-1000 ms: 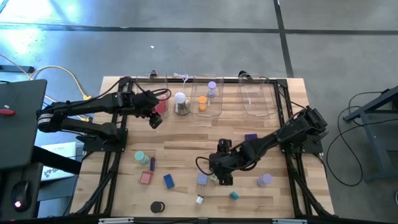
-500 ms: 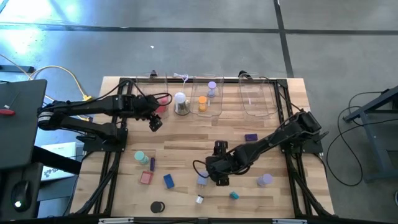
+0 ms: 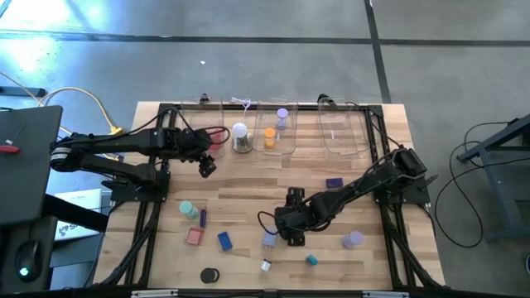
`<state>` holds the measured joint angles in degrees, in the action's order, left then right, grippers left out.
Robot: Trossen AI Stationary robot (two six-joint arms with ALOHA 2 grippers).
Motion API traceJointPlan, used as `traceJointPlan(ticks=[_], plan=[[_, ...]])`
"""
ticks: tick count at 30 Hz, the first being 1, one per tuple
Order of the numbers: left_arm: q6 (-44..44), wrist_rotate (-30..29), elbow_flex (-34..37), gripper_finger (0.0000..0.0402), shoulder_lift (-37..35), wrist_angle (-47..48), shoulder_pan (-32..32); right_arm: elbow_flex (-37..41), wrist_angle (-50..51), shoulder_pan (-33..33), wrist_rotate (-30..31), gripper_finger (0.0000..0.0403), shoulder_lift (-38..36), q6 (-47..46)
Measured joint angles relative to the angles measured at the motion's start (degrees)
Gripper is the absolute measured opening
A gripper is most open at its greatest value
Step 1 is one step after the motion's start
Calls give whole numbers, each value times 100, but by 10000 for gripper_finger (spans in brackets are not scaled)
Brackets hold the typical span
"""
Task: Pick & Place Office items
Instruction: Put the top black hourglass into the middle transparent bin
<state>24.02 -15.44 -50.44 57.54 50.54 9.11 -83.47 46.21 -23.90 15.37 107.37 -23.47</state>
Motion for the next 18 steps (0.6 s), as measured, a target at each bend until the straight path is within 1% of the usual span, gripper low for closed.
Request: traceJointPlan(ticks=[9, 13, 18], plan=[[5, -2, 0, 262, 0, -2, -36, 487, -702, 130, -297, 325, -1, -30], [5, -2, -2, 262, 0, -3, -36, 632, -1011, 199, -545, 325, 0, 72], [4, -2, -1, 262, 0, -18, -36, 746, -1225, 276, -685, 325, -2, 125]])
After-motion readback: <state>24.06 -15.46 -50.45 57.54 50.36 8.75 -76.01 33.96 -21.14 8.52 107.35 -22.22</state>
